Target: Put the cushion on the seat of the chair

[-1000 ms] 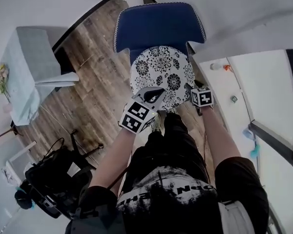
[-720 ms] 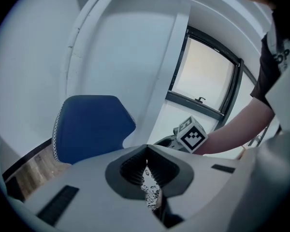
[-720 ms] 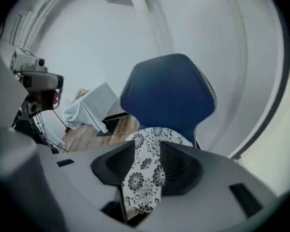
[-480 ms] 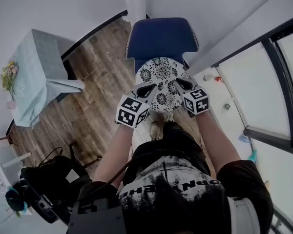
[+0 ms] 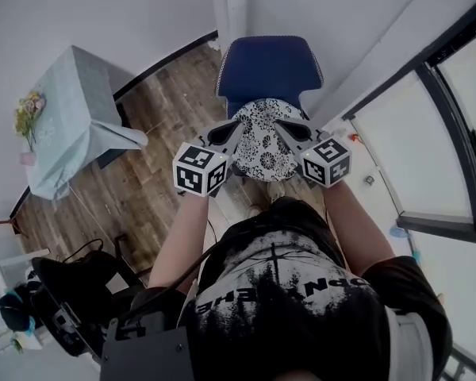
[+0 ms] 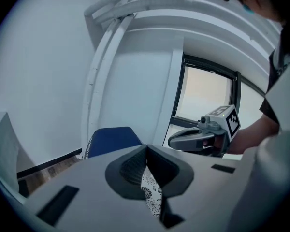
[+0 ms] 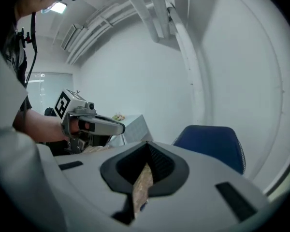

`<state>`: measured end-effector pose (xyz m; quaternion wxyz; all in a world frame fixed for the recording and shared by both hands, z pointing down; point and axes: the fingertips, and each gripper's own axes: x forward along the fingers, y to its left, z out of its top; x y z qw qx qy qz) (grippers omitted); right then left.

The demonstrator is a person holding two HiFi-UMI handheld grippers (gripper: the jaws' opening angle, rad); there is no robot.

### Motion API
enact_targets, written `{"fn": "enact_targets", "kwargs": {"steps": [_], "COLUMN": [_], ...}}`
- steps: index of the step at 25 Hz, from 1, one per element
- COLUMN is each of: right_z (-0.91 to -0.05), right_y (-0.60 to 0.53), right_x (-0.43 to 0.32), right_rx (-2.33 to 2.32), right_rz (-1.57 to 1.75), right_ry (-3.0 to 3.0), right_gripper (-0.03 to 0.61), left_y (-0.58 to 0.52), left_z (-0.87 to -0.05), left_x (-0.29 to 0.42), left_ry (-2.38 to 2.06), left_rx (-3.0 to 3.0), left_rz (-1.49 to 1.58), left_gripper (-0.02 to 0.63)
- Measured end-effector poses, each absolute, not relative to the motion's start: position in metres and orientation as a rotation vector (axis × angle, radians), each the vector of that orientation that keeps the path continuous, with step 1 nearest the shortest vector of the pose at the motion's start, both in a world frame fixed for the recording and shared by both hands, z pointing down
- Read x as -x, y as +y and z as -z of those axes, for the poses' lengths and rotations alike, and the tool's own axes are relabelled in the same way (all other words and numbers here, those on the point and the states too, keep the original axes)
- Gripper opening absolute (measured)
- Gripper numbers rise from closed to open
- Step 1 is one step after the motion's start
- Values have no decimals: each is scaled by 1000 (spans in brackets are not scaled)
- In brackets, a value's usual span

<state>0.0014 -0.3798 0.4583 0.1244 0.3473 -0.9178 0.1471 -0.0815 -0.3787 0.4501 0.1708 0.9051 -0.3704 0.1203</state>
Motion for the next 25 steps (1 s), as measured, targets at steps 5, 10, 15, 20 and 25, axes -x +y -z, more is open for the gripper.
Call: {"fn": "enact_targets", "kwargs": {"steps": [5,10,15,20,25], "right_z": [-415,-400,-396,-398,-394], "right_y": [-366,-359,-358,-359,-363], "right_x": [13,12,6,7,10], "right_rx": [-992,-989,-1017,-1000,-982], "right_rz": [-342,-267,-250,-233,-224], "right_ry": [-2757,-2779,-2781,-2782,-2780], "right_gripper": [18,18,18,18,18], "left_y": [-364,-354,-351,-350,-349], "left_z": [-416,-407,-413,-415,-417], "left_x": [87,93,96,101,100], "left_ry": [-1088,-1111,-1135,-1166,-1164], "left_rx": [-2641,-2658,-2648,-2654,-2647], "left_rz": [-319,-307,-310,-346,-352], "left_gripper": [15,15,15,15,15]}}
